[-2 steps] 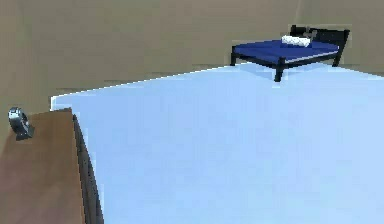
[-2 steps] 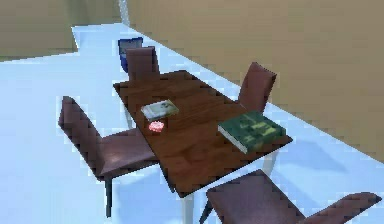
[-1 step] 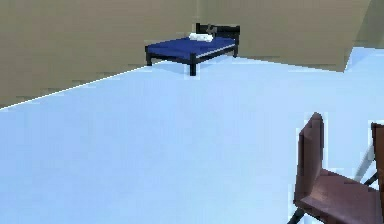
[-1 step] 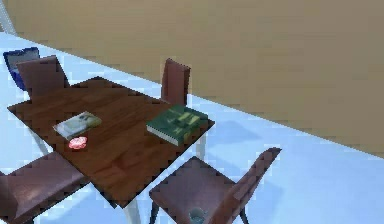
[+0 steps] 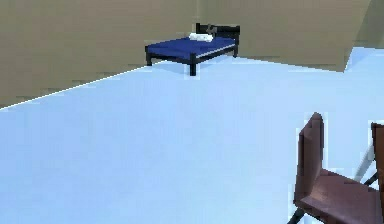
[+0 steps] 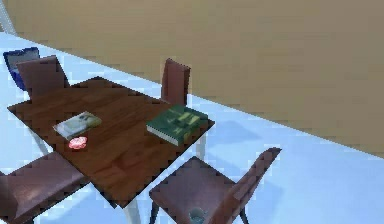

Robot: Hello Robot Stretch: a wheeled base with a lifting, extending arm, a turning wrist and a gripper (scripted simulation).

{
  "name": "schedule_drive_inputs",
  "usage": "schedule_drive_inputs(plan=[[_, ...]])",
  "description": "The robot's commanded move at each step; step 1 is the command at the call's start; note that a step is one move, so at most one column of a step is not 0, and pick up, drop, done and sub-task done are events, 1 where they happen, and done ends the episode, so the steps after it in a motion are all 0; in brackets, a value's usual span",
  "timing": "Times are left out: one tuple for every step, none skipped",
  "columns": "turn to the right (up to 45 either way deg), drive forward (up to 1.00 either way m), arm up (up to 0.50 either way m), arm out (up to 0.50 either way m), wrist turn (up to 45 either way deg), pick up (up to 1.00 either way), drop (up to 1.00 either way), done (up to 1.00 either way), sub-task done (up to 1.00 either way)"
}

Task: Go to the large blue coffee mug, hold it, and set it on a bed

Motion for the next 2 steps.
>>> schedule_drive_inputs(plan=[[0.0, 0.00, 0.08, 0.00, 0.0, 0.00, 0.00, 0.00, 0.00], [0.0, 0.00, 0.00, 0.24, 0.0, 0.00, 0.00, 0.00, 0.00]])
